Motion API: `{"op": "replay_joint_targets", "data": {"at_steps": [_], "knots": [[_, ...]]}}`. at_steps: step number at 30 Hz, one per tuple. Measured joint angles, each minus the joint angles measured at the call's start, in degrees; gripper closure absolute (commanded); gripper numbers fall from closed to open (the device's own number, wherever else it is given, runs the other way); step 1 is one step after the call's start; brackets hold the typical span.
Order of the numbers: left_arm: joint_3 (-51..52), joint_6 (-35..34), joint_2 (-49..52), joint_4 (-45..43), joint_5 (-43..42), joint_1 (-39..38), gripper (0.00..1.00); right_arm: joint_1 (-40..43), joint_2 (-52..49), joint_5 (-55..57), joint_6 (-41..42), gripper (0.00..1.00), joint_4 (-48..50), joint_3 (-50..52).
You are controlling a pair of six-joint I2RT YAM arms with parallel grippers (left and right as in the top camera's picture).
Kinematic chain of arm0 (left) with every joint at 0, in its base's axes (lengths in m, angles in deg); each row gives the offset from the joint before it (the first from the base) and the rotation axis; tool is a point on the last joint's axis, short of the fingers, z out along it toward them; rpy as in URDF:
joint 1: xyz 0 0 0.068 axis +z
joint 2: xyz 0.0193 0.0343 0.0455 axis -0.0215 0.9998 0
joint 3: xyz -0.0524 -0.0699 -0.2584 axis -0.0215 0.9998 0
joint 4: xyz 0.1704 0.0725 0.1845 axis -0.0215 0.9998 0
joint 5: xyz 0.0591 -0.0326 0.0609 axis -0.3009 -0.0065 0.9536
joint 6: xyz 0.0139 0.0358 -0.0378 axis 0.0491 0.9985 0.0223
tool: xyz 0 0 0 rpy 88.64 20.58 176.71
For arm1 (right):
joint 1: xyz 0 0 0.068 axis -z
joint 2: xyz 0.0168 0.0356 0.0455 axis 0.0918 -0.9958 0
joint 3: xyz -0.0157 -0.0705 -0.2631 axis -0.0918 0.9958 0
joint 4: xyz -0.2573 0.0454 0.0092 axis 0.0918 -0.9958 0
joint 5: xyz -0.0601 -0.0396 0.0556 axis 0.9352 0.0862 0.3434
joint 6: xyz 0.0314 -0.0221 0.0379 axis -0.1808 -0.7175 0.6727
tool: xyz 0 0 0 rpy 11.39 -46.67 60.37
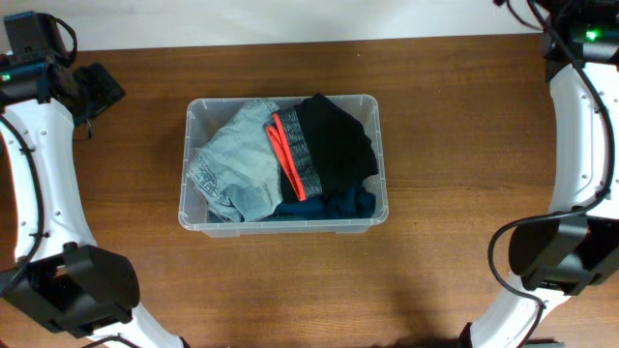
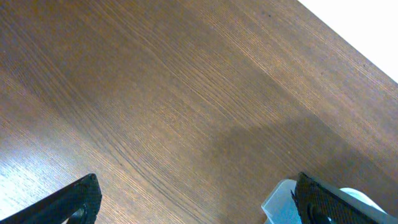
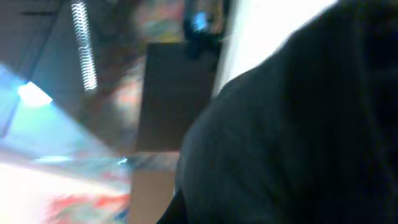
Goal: Pack container
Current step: 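Lift the black Nike shirt up and back with the right gripper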
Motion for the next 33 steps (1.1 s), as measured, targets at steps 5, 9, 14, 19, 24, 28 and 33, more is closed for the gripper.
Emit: {"op": "replay_joint_targets", "data": {"at_steps": [5, 9, 14, 19, 24, 28, 33], "knots": [[0.00, 0.00, 0.00, 0.04, 0.00, 0.00, 0.01, -0.07, 0.02, 8.28, -12.02, 0.96, -16.68, -0.11], [0.00, 0.00, 0.00, 0.04, 0.00, 0.00, 0.00, -0.09, 0.02, 18.08, -22.69, 0.96, -28.22, -0.11], [0.00, 0.00, 0.00, 0.04, 0.00, 0.00, 0.01, -0.09, 0.02, 28.65, -34.91, 0.96, -36.26, -0.11], [0.00, 0.00, 0.00, 0.04, 0.00, 0.00, 0.01, -0.09, 0.02, 38.84, -47.89, 0.96, -44.39, -0.11], [0.00, 0.00, 0.00, 0.04, 0.00, 0.00, 0.01, -0.09, 0.02, 44.83, -60.04, 0.96, -50.03, -0.11], [0.00, 0.00, 0.00, 0.04, 0.00, 0.00, 0.01, -0.11, 0.15, 46.69, -65.44, 0.96, -53.44, -0.11], [0.00, 0.00, 0.00, 0.04, 0.00, 0.00, 0.01, -1.42, 2.93, 45.40, -69.57, 0.96, -56.78, -0.11]]}}
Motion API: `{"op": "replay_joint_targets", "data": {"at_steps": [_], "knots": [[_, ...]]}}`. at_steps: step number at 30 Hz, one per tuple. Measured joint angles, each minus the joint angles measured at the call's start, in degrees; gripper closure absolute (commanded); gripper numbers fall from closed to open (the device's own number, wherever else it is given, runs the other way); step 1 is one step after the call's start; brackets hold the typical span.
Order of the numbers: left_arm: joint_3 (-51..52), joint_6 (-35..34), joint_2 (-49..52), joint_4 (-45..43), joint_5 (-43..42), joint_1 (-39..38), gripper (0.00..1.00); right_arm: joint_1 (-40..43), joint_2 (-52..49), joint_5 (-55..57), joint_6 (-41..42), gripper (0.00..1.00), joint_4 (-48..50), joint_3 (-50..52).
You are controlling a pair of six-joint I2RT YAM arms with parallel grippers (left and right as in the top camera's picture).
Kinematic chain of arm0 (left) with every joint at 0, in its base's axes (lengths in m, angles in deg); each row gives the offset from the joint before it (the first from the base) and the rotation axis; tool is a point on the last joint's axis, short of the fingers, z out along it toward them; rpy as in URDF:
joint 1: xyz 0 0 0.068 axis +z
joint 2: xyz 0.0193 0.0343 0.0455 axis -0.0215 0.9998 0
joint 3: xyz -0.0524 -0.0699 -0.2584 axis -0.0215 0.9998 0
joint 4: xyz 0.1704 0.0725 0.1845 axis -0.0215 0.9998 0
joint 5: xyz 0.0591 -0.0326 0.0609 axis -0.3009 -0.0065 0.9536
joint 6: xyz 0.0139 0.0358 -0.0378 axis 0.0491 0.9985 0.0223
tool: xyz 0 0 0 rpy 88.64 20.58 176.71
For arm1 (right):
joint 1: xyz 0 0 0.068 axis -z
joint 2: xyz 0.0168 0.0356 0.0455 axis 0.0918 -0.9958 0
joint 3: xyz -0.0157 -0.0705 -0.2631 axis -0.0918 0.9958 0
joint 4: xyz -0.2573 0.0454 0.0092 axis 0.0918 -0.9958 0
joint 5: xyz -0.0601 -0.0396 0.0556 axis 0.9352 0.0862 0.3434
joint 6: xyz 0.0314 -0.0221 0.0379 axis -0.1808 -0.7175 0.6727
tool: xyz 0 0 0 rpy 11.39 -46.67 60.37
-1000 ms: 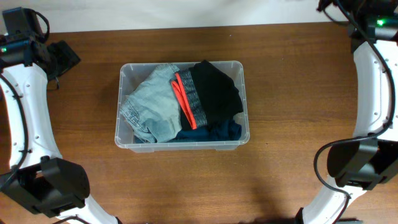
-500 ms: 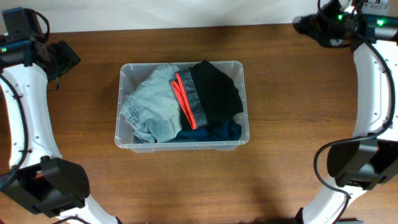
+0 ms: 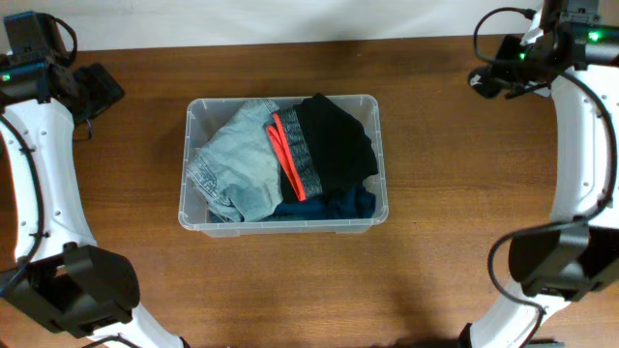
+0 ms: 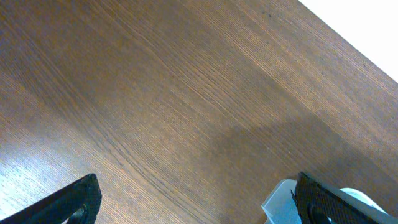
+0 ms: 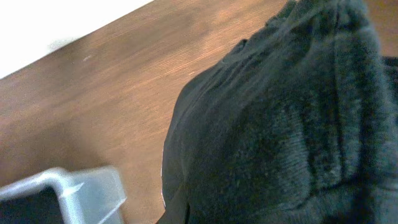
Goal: Pack container
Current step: 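Lift the black Nike shirt up and back with the right gripper, then carry the shirt left and lower it into the box, right gripper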
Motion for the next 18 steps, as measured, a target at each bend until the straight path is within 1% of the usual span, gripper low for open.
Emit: {"op": "replay_joint_targets", "data": {"at_steps": [4, 9, 14, 18], "knots": [[0.00, 0.00, 0.00, 0.00, 0.02, 0.00, 0.01, -3.93, 5.40, -3.58, -2.12, 0.96, -3.08, 0.00], [0.00, 0.00, 0.00, 0.00, 0.00, 0.00, 0.01, -11.43, 11.96, -7.58, -3.67, 0.96, -7.85, -0.13], [0.00, 0.00, 0.00, 0.00, 0.00, 0.00, 0.01, -18.51, 13.05, -11.54, -6.36, 0.96, -12.11, -0.33], [0.00, 0.00, 0.00, 0.02, 0.00, 0.00, 0.01, -23.91, 12.44, -12.79, -8.39, 0.96, -13.55, -0.33]]}}
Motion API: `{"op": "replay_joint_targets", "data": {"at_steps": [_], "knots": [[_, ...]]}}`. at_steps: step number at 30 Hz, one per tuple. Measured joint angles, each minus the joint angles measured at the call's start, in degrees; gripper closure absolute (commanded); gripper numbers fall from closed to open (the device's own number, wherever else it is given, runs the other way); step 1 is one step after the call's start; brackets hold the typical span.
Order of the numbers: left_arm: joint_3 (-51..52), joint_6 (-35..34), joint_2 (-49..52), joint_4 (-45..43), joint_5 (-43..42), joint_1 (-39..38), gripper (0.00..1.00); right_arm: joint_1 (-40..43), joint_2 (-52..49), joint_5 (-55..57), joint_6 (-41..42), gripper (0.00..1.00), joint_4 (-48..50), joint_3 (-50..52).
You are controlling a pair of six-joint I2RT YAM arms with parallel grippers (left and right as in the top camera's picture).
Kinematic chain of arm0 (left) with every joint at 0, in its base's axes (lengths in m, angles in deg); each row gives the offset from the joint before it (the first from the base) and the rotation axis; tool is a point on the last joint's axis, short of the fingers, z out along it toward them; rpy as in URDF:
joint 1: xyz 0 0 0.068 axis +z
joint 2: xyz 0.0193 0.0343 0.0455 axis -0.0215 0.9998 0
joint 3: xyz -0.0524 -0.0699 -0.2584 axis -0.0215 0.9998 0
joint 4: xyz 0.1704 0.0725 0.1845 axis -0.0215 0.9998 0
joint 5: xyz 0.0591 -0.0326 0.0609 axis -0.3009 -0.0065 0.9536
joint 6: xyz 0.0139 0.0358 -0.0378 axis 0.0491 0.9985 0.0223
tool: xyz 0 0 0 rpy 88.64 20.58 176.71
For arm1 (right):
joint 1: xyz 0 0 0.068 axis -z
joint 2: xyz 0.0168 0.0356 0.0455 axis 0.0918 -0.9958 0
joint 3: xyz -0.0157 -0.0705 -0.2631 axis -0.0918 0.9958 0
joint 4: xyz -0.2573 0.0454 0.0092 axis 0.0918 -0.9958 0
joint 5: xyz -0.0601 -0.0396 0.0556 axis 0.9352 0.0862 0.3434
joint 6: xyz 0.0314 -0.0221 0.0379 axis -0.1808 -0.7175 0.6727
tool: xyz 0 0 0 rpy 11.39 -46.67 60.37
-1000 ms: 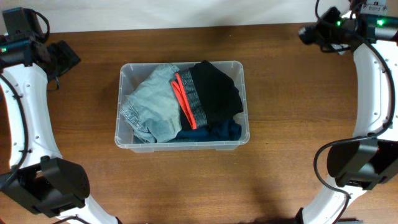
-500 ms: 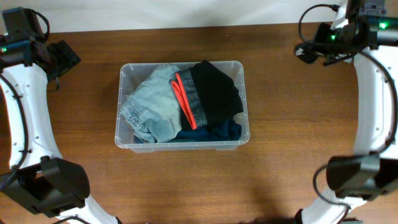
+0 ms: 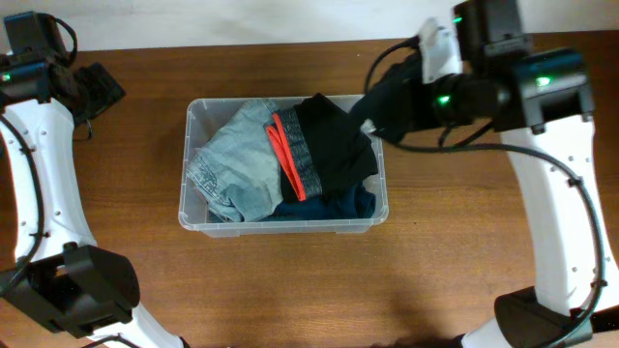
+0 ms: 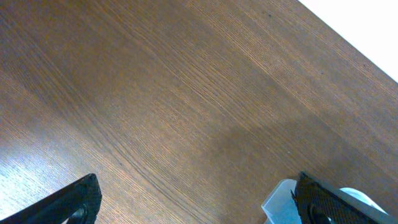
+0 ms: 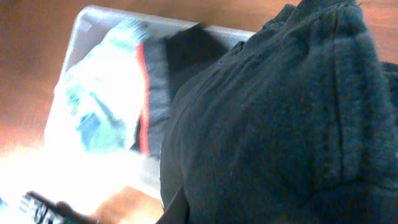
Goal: Pack container
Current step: 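Carry the shirt left and lower it into the box, right gripper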
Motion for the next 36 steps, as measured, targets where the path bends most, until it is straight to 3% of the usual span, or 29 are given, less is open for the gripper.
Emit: {"op": "replay_joint_targets", "data": {"at_steps": [19, 36], "knots": [[0.00, 0.00, 0.00, -0.02, 0.00, 0.00, 0.01, -24.02, -5.57, -6.62, -5.25, 0.96, 6.80, 0.00], [0.00, 0.00, 0.00, 0.00, 0.00, 0.00, 0.01, -25.81, -16.39, -7.69, -14.93, 0.96, 9.03, 0.07]]}}
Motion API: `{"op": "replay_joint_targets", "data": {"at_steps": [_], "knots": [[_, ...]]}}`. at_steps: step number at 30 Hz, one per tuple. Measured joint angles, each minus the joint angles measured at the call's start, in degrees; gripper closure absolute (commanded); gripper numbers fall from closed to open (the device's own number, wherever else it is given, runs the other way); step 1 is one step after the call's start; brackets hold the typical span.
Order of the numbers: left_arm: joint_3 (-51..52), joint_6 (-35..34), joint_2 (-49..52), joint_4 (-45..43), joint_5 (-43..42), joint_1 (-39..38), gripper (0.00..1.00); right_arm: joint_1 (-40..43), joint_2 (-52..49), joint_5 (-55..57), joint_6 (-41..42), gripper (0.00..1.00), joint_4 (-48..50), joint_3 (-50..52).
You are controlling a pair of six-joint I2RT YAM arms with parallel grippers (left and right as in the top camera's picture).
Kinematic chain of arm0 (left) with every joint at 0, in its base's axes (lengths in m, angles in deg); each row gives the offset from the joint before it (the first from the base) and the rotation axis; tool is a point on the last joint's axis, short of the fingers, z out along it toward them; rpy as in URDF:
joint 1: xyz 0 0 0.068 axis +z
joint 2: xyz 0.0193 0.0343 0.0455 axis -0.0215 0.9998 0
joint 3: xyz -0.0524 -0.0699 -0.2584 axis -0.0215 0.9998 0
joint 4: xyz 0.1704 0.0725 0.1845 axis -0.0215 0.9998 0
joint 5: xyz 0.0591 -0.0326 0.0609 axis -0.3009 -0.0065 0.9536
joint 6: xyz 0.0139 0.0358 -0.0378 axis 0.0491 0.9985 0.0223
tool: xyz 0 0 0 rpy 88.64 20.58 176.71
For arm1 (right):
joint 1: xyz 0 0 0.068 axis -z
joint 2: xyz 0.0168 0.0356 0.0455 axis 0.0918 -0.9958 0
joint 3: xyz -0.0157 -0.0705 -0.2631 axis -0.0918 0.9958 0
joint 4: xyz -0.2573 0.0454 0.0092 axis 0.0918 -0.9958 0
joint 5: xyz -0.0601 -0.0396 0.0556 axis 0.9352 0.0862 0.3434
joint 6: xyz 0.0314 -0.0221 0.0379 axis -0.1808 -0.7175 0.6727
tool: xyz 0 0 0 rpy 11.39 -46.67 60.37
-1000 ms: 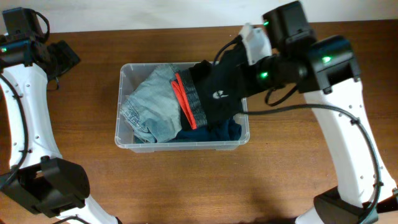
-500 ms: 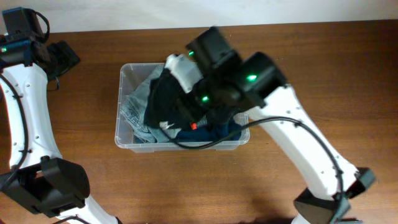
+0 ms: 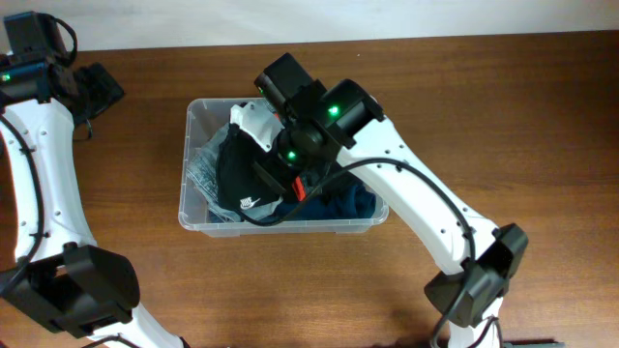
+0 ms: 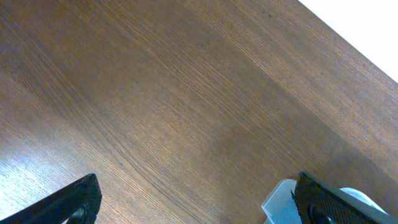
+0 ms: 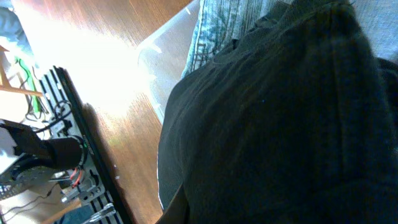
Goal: Pack container
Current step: 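Carry the shirt left and lower it into the box, right gripper, then release the shirt and press it down into the box with right gripper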
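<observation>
A clear plastic container [image 3: 190, 217] stands mid-table. It holds light blue jeans [image 3: 201, 164] at the left, a black piece with a red stripe [image 3: 302, 186], and a dark blue garment [image 3: 354, 203] at the front right. My right gripper [image 3: 263, 172] is over the container's left half, shut on a black garment [image 3: 242, 186] with a small white logo that droops onto the jeans. That black garment [image 5: 280, 130] fills the right wrist view and hides the fingers. My left gripper [image 4: 196, 200] is open over bare wood at the far left back.
The brown wooden table [image 3: 484, 193] surrounds the container. A corner of the container [image 4: 278, 200] shows beside the left gripper's right finger. The right arm [image 3: 416, 203] spans the container's right side. Past the table edge, cables and a rack [image 5: 68, 155] show in the right wrist view.
My right gripper, still holding the black garment, has moved from the container's back right corner to over its left half. The garment now hangs onto the jeans. The left arm has not moved.
The right gripper was first out of the overhead view, the dark garment filling its wrist camera. Then it was at the table's back right, then at the container's right back corner, and now over the left half with the garment. The left gripper stayed open throughout.
</observation>
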Motion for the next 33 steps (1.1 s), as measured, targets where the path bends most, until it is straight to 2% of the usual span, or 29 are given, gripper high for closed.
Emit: {"op": "replay_joint_targets", "data": {"at_steps": [5, 12, 15, 16, 19, 22, 27, 33], "knots": [[0.00, 0.00, 0.00, 0.00, 0.00, 0.00, 0.01, 1.25, -0.70, 0.81, -1.16, 0.96, -0.55, 0.00], [0.00, 0.00, 0.00, -0.02, 0.00, 0.00, 0.01, 7.93, -0.74, 2.03, -1.42, 0.95, -2.91, 0.00], [0.00, 0.00, 0.00, -0.02, 0.00, 0.00, 0.01, 10.62, -1.05, 2.43, -1.22, 0.65, -3.10, 0.00], [0.00, 0.00, 0.00, -0.02, 0.00, 0.00, 0.01, 11.23, -1.22, 2.56, -1.22, 0.62, -3.15, 0.00], [0.00, 0.00, 0.00, -0.02, 0.00, 0.00, 0.01, 11.76, -2.08, 2.80, -1.57, 0.61, -3.63, 0.00], [0.00, 0.00, 0.00, -0.02, 0.00, 0.00, 0.01, 11.43, -3.48, 2.75, -1.55, 0.53, -4.11, 0.00], [0.00, 0.00, 0.00, 0.00, 0.00, 0.00, 0.01, 11.26, -6.16, 3.41, -0.68, 0.52, -4.24, 0.04], [0.00, 0.00, 0.00, 0.00, 0.00, 0.00, 0.01, 11.21, -6.29, 14.93, 6.21, 0.52, -4.02, 0.15]]}}
